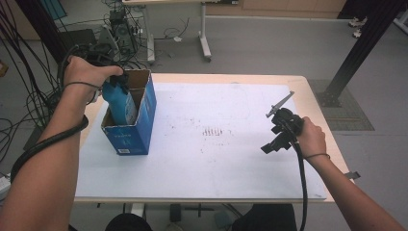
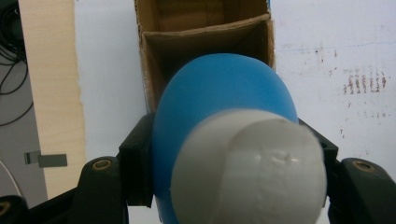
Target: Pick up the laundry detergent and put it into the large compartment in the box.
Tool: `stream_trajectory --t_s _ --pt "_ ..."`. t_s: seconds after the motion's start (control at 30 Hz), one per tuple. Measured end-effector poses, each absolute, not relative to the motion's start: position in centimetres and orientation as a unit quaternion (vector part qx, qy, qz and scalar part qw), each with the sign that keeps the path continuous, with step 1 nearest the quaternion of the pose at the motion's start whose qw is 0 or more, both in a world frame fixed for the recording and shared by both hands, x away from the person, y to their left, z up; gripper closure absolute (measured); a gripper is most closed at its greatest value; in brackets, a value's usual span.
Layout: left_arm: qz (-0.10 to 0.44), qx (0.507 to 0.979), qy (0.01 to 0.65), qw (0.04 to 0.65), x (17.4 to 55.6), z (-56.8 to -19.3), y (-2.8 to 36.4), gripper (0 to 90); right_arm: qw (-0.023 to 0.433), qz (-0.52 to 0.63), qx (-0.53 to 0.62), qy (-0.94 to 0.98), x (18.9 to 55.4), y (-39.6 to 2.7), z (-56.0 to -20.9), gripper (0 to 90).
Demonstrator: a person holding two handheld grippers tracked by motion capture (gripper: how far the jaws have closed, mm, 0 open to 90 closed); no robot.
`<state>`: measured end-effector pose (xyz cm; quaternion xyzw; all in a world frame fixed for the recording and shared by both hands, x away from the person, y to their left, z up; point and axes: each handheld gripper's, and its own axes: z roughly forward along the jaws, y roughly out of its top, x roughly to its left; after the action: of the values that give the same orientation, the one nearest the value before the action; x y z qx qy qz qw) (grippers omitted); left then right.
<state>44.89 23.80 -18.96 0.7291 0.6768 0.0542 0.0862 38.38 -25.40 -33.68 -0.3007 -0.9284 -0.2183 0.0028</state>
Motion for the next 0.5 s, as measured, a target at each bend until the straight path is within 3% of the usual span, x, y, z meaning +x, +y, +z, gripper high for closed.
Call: stream_trajectory --t_s 0.5 --pt "0.041 0.730 0.678 0.074 45.1 -21.6 23.2 37.7 0.002 -0.219 -0.299 -0.929 38.4 -25.6 -33.7 3.8"
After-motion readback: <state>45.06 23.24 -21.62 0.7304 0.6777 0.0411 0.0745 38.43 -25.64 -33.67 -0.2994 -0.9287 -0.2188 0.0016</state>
